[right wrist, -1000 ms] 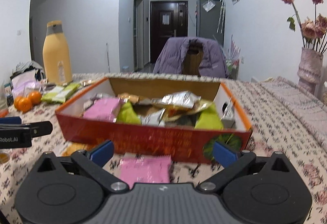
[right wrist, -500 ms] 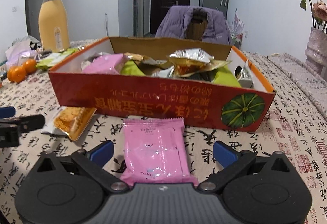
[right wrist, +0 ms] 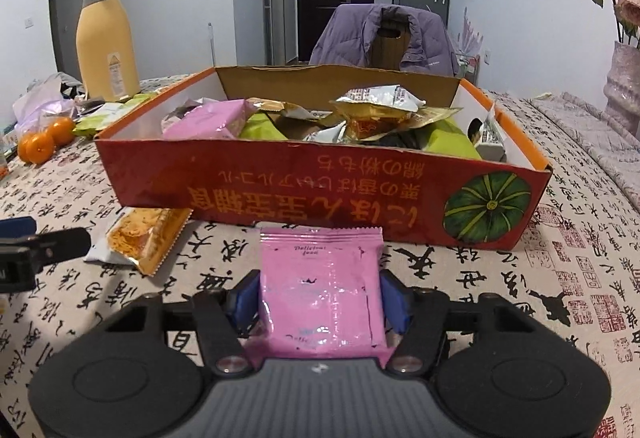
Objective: Organize snacks
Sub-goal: 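Grasp the pink packet with the right gripper and lift it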
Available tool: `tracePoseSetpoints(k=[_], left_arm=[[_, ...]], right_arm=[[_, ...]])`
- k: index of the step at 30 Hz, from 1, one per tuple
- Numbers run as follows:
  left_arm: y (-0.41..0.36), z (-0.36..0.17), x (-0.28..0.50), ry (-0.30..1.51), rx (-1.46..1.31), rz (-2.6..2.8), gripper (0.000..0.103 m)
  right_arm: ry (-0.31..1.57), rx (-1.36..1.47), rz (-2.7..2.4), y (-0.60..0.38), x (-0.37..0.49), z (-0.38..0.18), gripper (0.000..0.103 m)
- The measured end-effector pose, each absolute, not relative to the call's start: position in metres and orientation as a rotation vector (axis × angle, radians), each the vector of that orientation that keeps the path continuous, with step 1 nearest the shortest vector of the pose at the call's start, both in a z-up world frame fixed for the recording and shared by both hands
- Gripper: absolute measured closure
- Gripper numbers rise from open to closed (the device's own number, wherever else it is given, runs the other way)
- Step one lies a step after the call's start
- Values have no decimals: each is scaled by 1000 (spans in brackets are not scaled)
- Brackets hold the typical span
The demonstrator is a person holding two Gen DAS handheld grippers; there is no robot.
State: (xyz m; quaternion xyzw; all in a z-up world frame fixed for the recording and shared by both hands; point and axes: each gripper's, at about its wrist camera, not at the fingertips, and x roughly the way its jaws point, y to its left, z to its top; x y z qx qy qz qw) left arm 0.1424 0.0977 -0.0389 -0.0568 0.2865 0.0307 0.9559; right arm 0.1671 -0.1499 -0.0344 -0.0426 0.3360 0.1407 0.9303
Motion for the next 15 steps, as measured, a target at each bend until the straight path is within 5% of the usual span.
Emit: tracePoseSetpoints(k=[15], left_arm=[[95,-40,146,601,-95,78,0]], right_arm=[[605,-28,223,-191,151,-25,42]])
